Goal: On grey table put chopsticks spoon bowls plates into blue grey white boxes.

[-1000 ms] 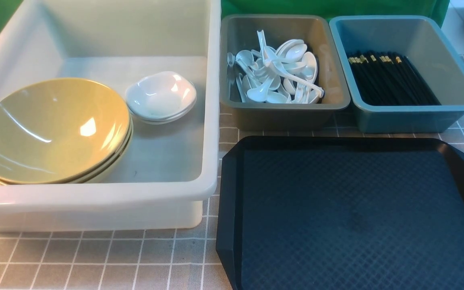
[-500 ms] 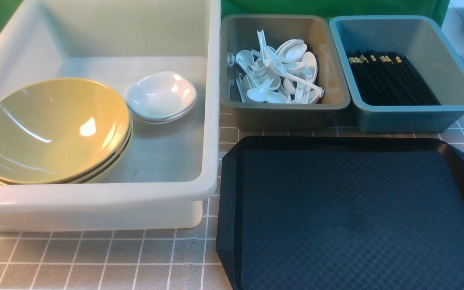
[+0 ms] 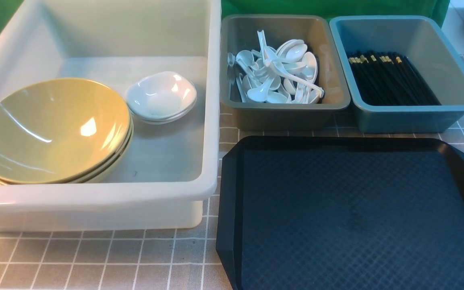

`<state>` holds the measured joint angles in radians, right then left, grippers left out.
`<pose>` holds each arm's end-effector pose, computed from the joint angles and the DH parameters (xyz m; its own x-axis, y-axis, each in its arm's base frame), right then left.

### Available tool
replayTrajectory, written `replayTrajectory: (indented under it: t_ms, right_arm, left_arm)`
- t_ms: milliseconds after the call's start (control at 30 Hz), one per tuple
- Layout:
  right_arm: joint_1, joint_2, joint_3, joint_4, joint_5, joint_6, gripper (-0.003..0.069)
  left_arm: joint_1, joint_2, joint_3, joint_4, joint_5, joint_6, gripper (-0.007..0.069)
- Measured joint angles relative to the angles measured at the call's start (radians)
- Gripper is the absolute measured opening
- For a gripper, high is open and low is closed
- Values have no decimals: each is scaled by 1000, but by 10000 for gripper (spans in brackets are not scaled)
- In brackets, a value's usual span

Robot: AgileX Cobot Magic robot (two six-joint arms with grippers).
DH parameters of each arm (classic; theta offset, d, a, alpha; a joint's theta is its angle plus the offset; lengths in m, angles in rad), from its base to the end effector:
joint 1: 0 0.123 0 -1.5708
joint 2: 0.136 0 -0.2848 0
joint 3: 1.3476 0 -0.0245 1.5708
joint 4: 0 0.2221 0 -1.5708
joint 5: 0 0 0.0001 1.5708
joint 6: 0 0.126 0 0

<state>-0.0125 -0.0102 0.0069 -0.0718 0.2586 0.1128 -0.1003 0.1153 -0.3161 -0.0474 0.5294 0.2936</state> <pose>0.0606 -0.0031 0.1821 -0.1652 0.0454 -0.9852 0.0378 0.9985 0.0397 0.0519 -0.0083 0.2502 -0.1990 0.2712 -0.9417 0.1787 0.9549 0.2372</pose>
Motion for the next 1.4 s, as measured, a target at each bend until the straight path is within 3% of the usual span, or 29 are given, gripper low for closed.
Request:
replayTrajectory:
  t_ms: [167, 233, 400, 667, 1400]
  right_arm:
    - [0, 0, 0, 0, 1, 0, 21]
    - [0, 0, 0, 0, 1, 0, 23]
    - [0, 0, 0, 0, 1, 0, 30]
    - [0, 0, 0, 0, 1, 0, 38]
    - [0, 0, 0, 0, 2, 0, 55]
  left_arm:
    - [33, -53, 238, -2, -388, -18, -11]
    - [51, -76, 299, -10, -442, -25, -10]
    - [90, -124, 343, -50, -404, -76, -10]
    - [110, -127, 343, -54, -216, -104, -10]
    - [110, -128, 343, -55, -214, -105, -8]
